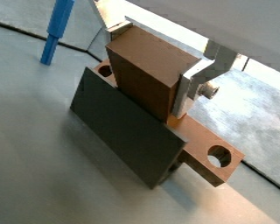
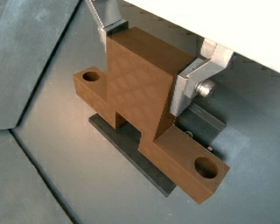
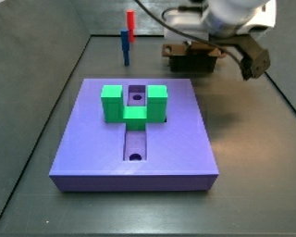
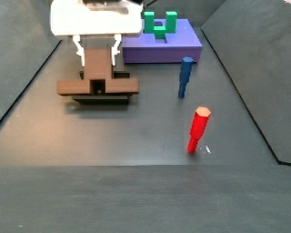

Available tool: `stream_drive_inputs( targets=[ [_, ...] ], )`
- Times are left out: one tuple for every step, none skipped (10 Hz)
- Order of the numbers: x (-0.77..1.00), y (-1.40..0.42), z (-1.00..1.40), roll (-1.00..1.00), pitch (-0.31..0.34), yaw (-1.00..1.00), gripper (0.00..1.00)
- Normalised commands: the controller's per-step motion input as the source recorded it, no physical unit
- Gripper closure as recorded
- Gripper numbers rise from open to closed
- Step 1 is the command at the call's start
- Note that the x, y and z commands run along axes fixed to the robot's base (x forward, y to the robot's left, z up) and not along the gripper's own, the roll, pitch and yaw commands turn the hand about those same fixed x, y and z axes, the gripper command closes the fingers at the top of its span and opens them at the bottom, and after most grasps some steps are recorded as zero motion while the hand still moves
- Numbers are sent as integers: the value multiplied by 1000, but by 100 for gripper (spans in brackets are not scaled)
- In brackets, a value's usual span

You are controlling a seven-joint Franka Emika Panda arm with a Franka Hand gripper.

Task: Pick up the brown object. Move up. Place the brown object on the fixture. Regrasp the brown object. Move to above the board. Insert the brown object.
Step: Move to above the board.

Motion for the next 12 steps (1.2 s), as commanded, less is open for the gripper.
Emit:
stream_drive_inputs(
  targets=[
    [13,10,1400,-32,-20,88,100],
    [-7,21,1400,-84,-32,74,100],
    [11,17,1400,-20,-47,35,100],
    [4,0,1400,-11,-24,10,100],
    [11,19,1400,-14,-9,-13,100],
    [19,-14,965,-6,18,-17,100],
    [22,-4,583,-15,40,-25,100],
    [44,-8,246,-3,60,-19,100],
    [39,-10,182,-5,75,-13,100],
    [-1057,-1400,291,-1000,81,-77,100],
    [-1086,-1400,280,-1000,68,-68,100],
    [-1171,-1400,280,-1000,39,-52,100]
  ],
)
